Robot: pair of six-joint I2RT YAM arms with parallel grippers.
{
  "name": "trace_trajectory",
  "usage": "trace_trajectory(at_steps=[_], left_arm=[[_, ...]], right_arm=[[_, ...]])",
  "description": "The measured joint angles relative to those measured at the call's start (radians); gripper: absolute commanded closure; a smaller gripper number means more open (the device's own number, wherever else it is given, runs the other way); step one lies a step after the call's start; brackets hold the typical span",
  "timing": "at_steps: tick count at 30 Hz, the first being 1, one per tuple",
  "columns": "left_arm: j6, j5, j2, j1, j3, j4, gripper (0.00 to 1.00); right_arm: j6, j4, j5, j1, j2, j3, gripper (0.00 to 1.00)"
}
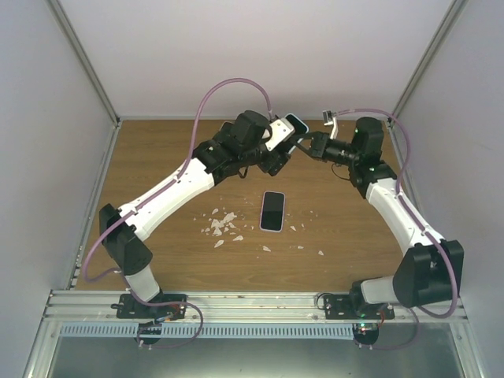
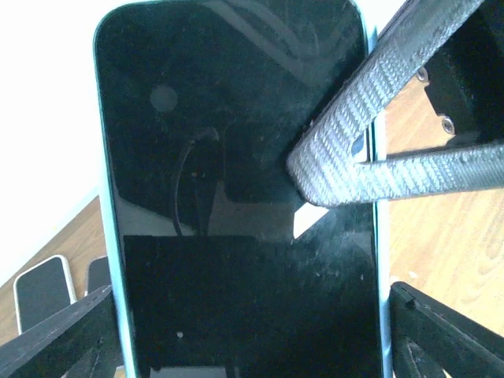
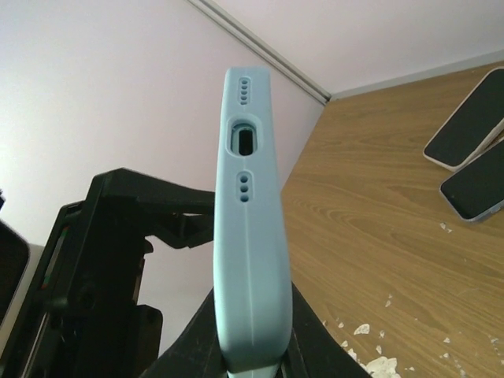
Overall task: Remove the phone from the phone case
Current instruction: Adjust the phone.
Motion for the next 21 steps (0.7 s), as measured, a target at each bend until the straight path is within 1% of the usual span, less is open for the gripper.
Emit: trace_trajectory(at_steps=[3, 6, 10, 14, 18, 21], left_arm=[[0.020, 0.040, -0.023, 0.004, -0.018, 0.003, 0.01], [0.044, 0.115, -0.085, 0.031, -0.051, -0.011, 0.01], [0.073, 0.225, -0.177, 0.088, -0.080, -0.026, 0.01], [0.078, 0.364, -0.254, 0.157, -0.117, -0.043, 0.01], [0.040, 0.489, -0.359, 0.236, -0.237, -0.025, 0.01], [0.012, 0.541, -0.452, 0.270, -0.340, -0.023, 0.01]], right_arm=[[-0.006, 0.001, -0.020, -0.027, -0.043, -0.024, 1.00], [-0.016, 0.024, -0.051, -0.071, -0.088, -0.047, 0.99], [-0.036, 0.079, -0.112, -0.111, -0.142, -0.080, 1.00], [-0.093, 0.083, -0.195, -0.121, -0.179, -0.086, 0.99], [-0.186, 0.068, -0.299, -0.121, -0.201, -0.085, 1.00], [-0.267, 0.026, -0.379, -0.120, -0.211, -0.077, 1.00]])
